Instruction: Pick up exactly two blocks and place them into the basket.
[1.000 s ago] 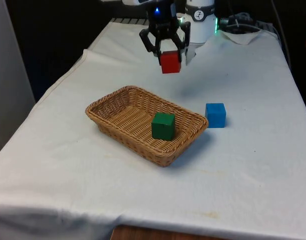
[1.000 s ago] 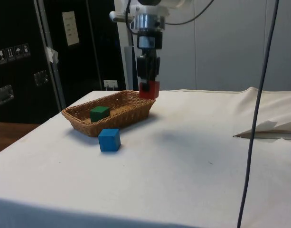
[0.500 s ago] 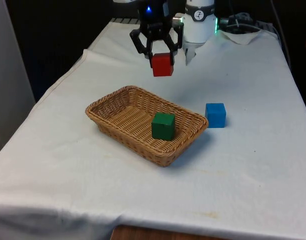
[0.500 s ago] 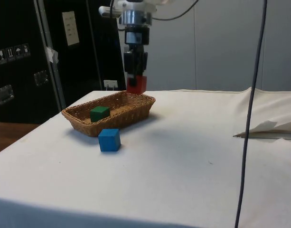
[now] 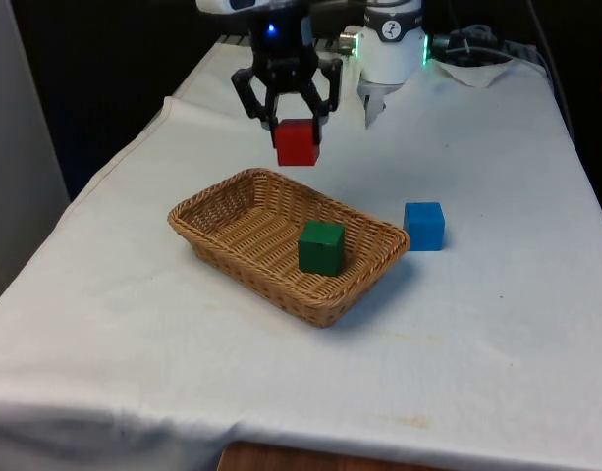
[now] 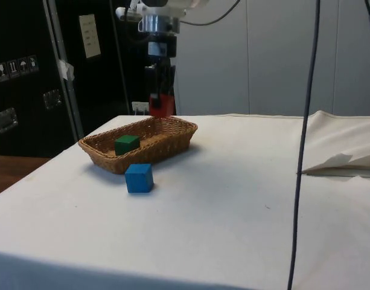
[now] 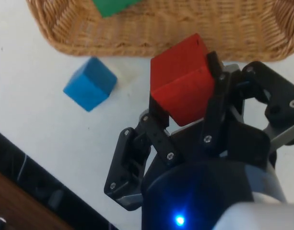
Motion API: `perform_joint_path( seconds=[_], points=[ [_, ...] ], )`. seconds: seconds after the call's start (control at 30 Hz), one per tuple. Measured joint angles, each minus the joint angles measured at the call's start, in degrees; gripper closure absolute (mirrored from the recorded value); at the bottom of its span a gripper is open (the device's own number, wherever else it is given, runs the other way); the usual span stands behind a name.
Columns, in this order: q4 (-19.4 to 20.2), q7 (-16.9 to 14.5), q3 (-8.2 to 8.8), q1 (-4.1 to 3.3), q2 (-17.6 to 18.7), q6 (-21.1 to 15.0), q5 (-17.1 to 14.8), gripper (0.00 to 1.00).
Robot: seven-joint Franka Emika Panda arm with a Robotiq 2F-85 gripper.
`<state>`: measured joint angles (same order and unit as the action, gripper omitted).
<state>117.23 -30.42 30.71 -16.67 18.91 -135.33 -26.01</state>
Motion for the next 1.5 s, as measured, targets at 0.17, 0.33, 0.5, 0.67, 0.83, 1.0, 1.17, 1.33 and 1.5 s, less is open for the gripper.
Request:
perform_joint_path(
  seconds=[0.17, 0.33, 0.5, 0.67, 0.83, 1.0, 1.17, 1.33, 1.5],
  points=[
    [-3.21, -1.38, 0.8, 0.29, 3.27, 0.11, -1.32, 0.98],
    [-4.76, -2.01, 0.97, 0.4, 5.16, 0.11, -2.12, 0.98],
    [-5.61, -2.92, 0.97, 0.34, 8.14, -1.95, -3.55, 0.98],
    [-5.96, -3.55, 0.86, 0.34, 10.03, -3.15, -4.35, 0.98],
    [-6.59, -3.9, 0.69, 0.34, 12.55, -4.18, -4.7, 0.98],
    [-8.14, -3.9, 0.74, 0.34, 14.78, -4.3, -4.7, 0.98],
    [-8.19, -3.9, 0.74, 0.34, 14.78, -4.3, -4.7, 0.98],
    [-8.19, -3.9, 0.74, 0.34, 14.78, -4.24, -4.7, 0.83],
    [-8.19, -3.9, 0.74, 0.34, 14.78, -4.24, -4.7, 0.34]
  ],
)
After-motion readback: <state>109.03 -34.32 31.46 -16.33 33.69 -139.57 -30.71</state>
